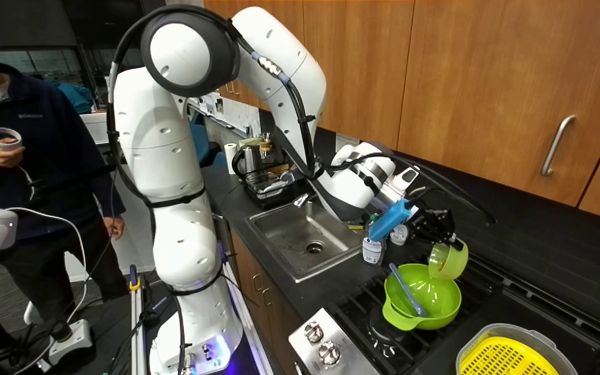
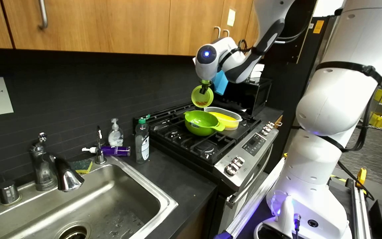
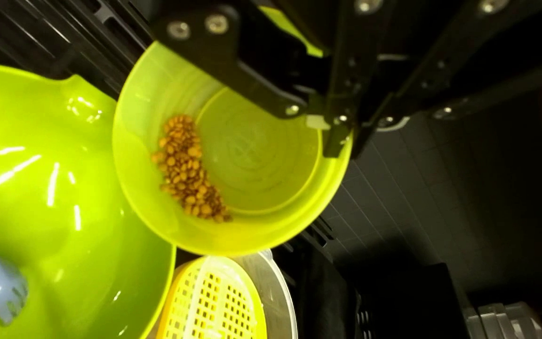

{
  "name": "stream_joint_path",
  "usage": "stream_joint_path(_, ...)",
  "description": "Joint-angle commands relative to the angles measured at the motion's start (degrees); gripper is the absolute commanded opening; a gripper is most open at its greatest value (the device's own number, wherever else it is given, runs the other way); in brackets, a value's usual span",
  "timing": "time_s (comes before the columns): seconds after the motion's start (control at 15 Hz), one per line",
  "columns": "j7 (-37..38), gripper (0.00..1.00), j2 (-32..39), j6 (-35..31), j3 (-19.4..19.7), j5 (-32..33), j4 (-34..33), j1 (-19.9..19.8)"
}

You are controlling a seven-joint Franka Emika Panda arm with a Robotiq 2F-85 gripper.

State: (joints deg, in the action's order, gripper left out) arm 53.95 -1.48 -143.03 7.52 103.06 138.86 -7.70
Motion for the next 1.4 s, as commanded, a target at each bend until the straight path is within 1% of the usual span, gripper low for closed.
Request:
stream_joint_path(0.0,4.50,0.01,-3.43,3.17,-0.75,3.20,4.24,1.01)
stream_joint_path(0.27,7.68,0.01,-4.22,6.30,-1.39,5.16,6.05,1.95)
stream_joint_path(0.47,11.23,0.01,-4.07,10.51,-2.31,9.15,6.52,2.81)
stream_joint_path(0.6,11.93,0.01,-4.08,11.68,-2.33,10.88,6.41,2.97)
stream_joint_path(1.33,14.85,0.01,-3.92,14.33,-2.03,18.80,6.04,3.05)
